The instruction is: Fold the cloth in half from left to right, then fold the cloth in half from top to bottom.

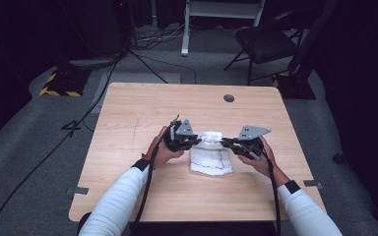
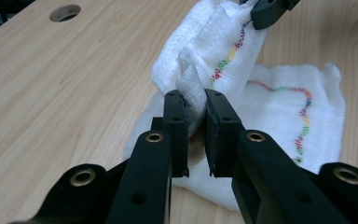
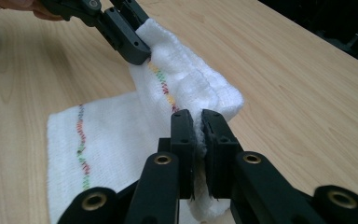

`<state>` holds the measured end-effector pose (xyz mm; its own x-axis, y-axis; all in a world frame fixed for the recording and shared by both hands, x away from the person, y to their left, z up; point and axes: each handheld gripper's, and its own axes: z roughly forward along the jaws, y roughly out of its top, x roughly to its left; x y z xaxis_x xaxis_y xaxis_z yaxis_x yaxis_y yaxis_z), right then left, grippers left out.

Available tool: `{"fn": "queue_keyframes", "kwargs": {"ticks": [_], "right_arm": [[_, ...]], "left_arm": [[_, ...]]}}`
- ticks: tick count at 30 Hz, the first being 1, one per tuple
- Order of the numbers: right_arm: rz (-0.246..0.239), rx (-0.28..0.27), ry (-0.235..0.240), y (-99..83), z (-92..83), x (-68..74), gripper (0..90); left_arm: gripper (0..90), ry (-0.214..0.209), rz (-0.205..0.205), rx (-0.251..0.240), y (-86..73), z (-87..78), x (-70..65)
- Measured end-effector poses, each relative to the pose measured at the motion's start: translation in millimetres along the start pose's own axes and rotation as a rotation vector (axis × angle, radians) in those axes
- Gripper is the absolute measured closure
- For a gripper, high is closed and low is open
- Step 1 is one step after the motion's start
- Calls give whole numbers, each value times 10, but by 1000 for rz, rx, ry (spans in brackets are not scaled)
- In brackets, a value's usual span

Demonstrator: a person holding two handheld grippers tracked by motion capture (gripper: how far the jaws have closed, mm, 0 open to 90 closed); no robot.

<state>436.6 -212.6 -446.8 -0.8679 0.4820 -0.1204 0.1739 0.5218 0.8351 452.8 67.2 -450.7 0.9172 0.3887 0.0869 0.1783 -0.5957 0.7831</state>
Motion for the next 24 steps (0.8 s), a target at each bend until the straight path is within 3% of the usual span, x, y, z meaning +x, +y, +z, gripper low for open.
{"fn": "queue_keyframes", "kwargs": {"ticks": [15,24], "right_arm": [[-13,19,52,-135,-51,145,842],[-19,27,73,-189,-86,186,842]], "left_arm": [[793,-53,33,46,-90,-17,-169],[788,-60,51,66,-112,-18,-236]]}}
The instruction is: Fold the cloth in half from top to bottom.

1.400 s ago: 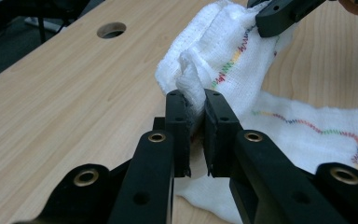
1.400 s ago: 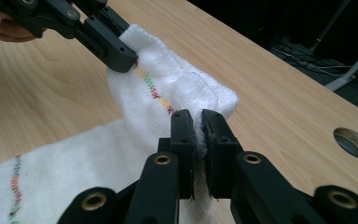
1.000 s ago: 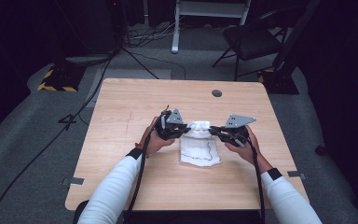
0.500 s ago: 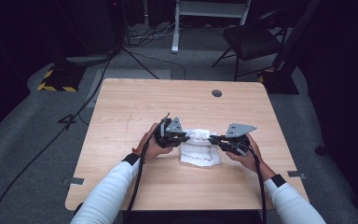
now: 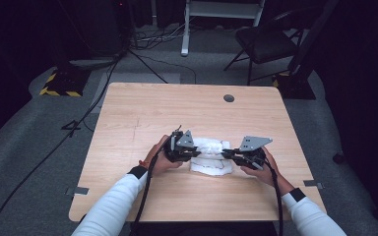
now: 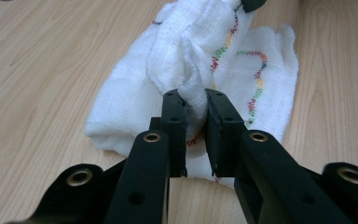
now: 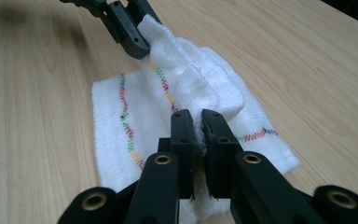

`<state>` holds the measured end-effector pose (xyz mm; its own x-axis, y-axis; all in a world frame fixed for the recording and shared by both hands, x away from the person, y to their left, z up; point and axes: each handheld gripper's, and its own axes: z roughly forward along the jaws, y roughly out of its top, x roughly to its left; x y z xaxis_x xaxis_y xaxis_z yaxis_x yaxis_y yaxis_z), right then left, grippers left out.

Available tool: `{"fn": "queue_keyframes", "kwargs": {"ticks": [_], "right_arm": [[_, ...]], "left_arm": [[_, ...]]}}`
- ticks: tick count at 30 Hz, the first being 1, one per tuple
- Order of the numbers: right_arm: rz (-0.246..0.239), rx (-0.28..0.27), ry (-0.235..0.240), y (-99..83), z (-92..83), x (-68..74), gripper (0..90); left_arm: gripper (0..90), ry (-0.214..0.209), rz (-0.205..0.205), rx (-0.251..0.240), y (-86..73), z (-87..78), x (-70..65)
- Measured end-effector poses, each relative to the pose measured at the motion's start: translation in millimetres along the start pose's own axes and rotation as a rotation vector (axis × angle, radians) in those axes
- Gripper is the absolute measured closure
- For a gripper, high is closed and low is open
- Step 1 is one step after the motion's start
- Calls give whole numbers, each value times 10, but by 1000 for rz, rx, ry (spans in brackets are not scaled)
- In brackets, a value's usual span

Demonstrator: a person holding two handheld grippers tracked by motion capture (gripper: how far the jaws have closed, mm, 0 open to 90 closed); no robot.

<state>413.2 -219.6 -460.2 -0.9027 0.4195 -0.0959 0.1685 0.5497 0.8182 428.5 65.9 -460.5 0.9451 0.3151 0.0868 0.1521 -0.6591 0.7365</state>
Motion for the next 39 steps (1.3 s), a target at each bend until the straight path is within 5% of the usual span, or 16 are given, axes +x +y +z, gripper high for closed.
{"fn": "queue_keyframes", "kwargs": {"ticks": [24,39], "right_arm": [[-2,48,44,-173,-34,131,787],[9,74,65,-330,-216,212,740]], "left_arm": [[764,3,33,65,-130,-24,-178],[701,-1,48,91,-229,-117,-336]]}}
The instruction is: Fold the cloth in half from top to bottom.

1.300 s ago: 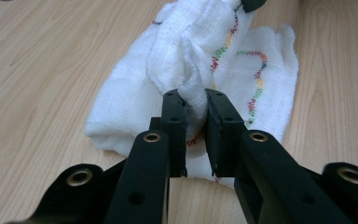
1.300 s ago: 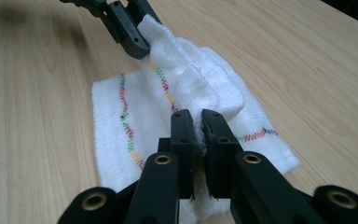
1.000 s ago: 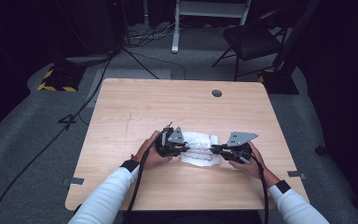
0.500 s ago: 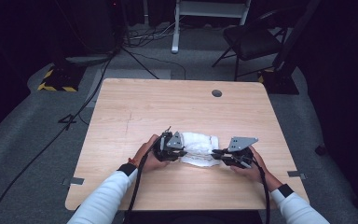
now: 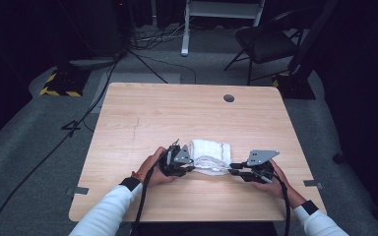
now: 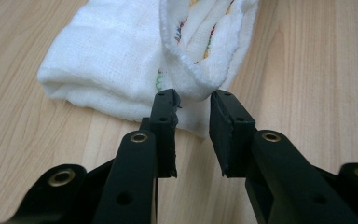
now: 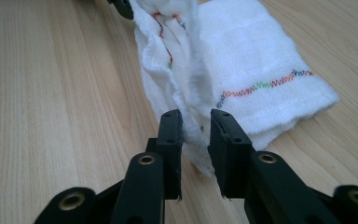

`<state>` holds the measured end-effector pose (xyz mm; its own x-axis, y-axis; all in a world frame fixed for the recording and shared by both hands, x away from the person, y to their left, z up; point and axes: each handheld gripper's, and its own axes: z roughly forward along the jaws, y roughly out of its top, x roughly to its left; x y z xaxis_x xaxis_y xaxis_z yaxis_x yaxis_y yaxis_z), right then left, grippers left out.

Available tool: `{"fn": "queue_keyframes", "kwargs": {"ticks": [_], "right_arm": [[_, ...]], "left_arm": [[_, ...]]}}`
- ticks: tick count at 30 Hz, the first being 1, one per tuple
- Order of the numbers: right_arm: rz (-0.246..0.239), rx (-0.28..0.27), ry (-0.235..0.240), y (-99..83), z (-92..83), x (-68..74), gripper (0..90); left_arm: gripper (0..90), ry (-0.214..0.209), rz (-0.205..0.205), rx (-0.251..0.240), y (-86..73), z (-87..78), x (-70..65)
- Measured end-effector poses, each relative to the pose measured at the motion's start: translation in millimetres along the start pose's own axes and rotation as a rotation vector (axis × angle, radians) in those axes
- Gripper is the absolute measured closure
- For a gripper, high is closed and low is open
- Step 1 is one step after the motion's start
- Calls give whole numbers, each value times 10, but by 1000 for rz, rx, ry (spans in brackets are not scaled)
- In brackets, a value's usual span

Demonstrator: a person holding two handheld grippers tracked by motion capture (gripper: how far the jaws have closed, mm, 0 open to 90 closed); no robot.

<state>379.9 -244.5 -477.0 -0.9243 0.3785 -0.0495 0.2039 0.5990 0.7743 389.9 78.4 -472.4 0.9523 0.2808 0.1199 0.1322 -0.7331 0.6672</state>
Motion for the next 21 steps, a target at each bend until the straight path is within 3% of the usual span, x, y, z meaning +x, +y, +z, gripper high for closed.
{"fn": "queue_keyframes", "kwargs": {"ticks": [7,12,21], "right_arm": [[23,-6,-31,-50,-89,-7,687],[53,-8,-70,-98,-159,-44,610],[112,11,-144,-178,-240,-119,442]], "left_arm": [[646,9,-18,-6,-82,-127,-28],[564,30,-61,6,-191,-206,-30],[277,93,-184,31,-366,-346,-44]]}}
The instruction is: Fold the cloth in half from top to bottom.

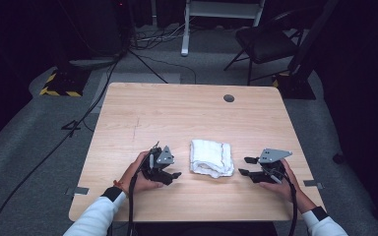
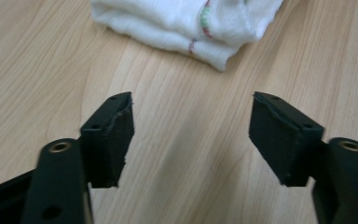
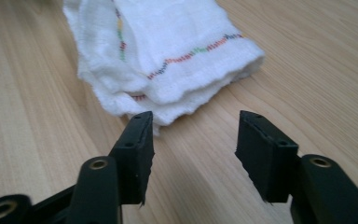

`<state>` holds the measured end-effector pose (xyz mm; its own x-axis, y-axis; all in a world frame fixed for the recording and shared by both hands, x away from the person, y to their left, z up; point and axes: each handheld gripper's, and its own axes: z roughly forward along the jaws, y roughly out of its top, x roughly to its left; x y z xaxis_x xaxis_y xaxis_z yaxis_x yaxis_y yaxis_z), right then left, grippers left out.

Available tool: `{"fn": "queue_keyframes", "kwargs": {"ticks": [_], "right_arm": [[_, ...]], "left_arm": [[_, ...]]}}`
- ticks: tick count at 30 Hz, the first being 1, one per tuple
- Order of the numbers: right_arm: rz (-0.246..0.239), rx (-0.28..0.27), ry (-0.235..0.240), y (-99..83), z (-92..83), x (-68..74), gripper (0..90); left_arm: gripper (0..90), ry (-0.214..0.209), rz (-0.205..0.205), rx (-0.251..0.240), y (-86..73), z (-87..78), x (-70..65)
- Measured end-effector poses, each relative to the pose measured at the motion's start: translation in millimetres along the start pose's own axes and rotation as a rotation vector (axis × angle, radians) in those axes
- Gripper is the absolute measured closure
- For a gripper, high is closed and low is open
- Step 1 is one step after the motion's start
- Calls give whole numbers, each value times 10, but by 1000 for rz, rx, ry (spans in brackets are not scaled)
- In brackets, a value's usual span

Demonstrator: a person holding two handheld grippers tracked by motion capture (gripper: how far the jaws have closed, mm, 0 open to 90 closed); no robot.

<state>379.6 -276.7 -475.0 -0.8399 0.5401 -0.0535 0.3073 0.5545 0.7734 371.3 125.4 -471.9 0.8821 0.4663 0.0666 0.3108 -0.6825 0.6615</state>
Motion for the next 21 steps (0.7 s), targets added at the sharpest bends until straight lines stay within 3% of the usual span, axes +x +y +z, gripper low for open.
{"fn": "queue_keyframes", "kwargs": {"ticks": [4,11,21], "right_arm": [[12,20,-45,-16,-14,-37,368],[-2,62,-77,-12,40,-41,301],[12,77,-122,-87,-64,-116,276]], "left_arm": [[210,37,-47,-2,-77,-41,-12],[179,65,-14,26,-89,-48,-31],[180,127,-15,45,-245,-150,18]]}}
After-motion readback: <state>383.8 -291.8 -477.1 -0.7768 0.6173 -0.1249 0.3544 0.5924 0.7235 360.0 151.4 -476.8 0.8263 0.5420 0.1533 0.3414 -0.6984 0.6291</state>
